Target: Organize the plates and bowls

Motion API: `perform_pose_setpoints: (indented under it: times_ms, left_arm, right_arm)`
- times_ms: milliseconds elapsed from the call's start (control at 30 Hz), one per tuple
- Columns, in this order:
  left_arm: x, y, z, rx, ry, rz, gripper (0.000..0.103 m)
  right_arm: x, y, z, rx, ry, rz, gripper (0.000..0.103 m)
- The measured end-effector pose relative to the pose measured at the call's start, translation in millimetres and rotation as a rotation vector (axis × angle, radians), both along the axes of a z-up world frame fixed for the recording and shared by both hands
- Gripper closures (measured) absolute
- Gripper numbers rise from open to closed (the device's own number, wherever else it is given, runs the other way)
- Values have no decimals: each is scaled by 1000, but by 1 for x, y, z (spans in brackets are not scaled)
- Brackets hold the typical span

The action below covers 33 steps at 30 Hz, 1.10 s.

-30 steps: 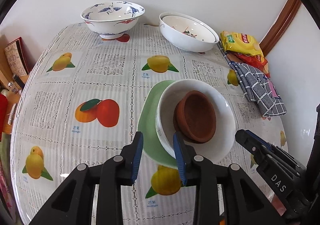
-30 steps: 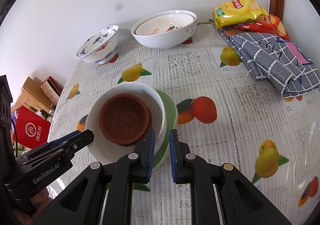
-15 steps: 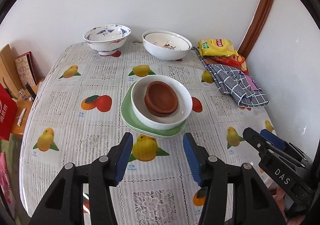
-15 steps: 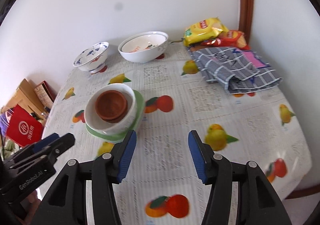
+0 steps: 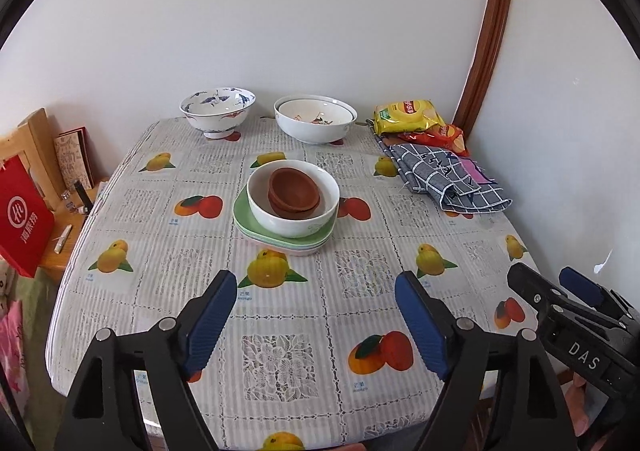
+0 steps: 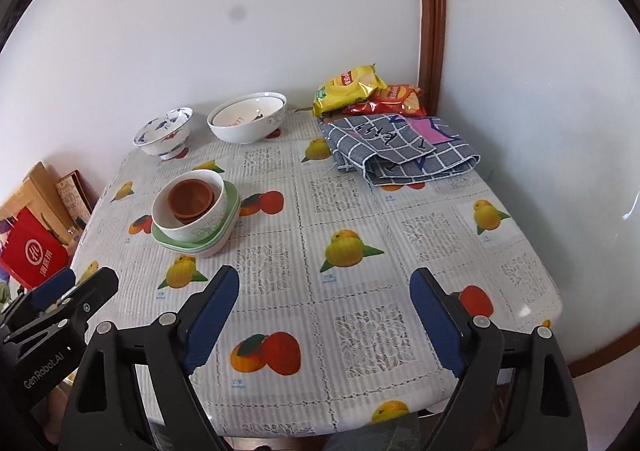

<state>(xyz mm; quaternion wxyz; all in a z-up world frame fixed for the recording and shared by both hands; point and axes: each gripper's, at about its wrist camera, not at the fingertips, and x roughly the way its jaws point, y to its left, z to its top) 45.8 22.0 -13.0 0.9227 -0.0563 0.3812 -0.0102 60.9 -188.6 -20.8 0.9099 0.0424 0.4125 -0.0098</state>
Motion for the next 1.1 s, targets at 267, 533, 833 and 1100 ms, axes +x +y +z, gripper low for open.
perform_pose_setpoints:
  times_ms: [267,533,833,1100]
  left_arm:
    - [-20,-8,13,55,-22,8,14]
    - [-25,-5,13,53,-17,33,14]
    - [-29,-7,12,62,-19,34,14]
    - [-31,-9,12,60,-12,28,14]
  right_arm:
    - [-25,-1,7,-26,-17,13,12]
    - [-33,-5,7,-9,-24,5,12]
    - [-37,-4,8,-9,-33,14,12]
    - [-39,-2,9,-9,-34,23,12]
